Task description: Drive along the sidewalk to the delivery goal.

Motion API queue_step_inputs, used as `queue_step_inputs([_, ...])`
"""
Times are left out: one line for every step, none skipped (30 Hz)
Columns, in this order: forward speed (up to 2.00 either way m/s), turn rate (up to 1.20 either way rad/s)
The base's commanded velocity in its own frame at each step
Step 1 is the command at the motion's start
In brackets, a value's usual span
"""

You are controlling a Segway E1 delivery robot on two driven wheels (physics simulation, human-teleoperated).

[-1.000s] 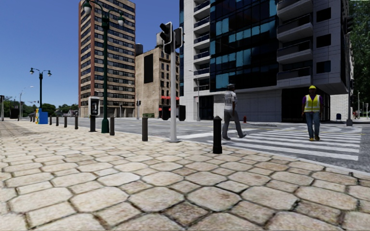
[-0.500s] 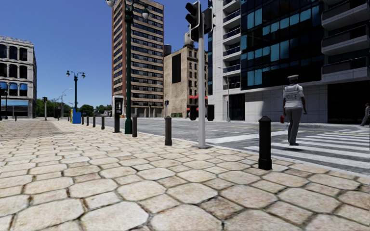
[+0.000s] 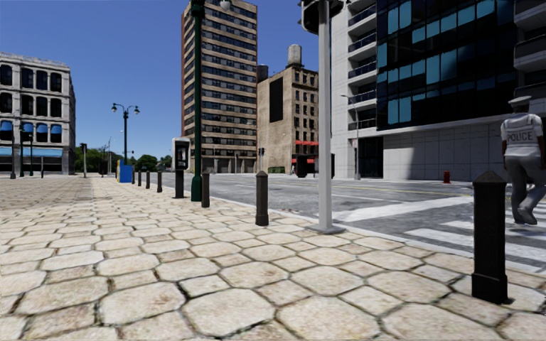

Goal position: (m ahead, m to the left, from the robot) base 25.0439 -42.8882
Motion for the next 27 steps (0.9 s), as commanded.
queue_step_inputs([1.83, 0.00])
queue_step_inputs([1.83, 0.00])
queue_step_inputs([1.82, 0.00])
queue_step_inputs([1.81, -0.22])
queue_step_inputs([1.81, -0.22])
queue_step_inputs([1.80, -0.32])
queue_step_inputs([1.80, -0.35])
queue_step_inputs([1.80, -0.35])
queue_step_inputs([1.80, -0.35])
queue_step_inputs([1.80, -0.35])
queue_step_inputs([1.80, -0.35])
queue_step_inputs([1.80, -0.35])
queue_step_inputs([1.80, -0.35])
queue_step_inputs([1.80, -0.35])
queue_step_inputs([1.80, -0.35])
queue_step_inputs([1.80, -0.35])
queue_step_inputs([1.80, -0.42])
queue_step_inputs([1.80, -0.48])
queue_step_inputs([1.80, -0.50])
queue_step_inputs([1.80, -0.50])
queue_step_inputs([1.79, -0.52])
queue_step_inputs([1.79, -0.55])
queue_step_inputs([1.79, -0.55])
queue_step_inputs([1.79, -0.56])
queue_step_inputs([1.78, -0.65])
queue_step_inputs([1.76, -0.72])
queue_step_inputs([1.76, -0.72])
